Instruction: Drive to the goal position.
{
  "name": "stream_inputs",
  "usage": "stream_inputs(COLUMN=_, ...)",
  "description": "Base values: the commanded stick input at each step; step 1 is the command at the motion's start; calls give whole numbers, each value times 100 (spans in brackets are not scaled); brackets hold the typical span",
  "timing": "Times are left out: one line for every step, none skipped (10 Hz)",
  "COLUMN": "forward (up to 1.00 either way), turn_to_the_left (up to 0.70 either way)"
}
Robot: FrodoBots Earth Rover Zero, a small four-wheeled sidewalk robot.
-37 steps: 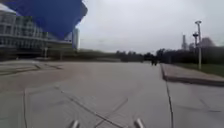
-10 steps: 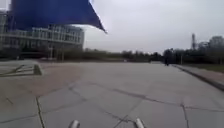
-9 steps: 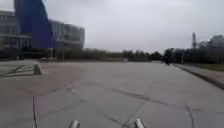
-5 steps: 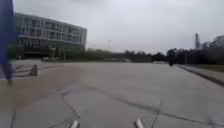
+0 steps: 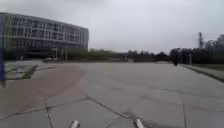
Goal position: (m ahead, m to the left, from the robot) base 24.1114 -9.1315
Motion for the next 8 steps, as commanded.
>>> stream_inputs(forward=0, turn_to_the_left=0)
stream_inputs(forward=0, turn_to_the_left=0)
stream_inputs(forward=0, turn_to_the_left=0)
stream_inputs(forward=0, turn_to_the_left=0)
stream_inputs(forward=0, turn_to_the_left=0)
stream_inputs(forward=0, turn_to_the_left=0)
stream_inputs(forward=90, turn_to_the_left=0)
stream_inputs(forward=100, turn_to_the_left=0)
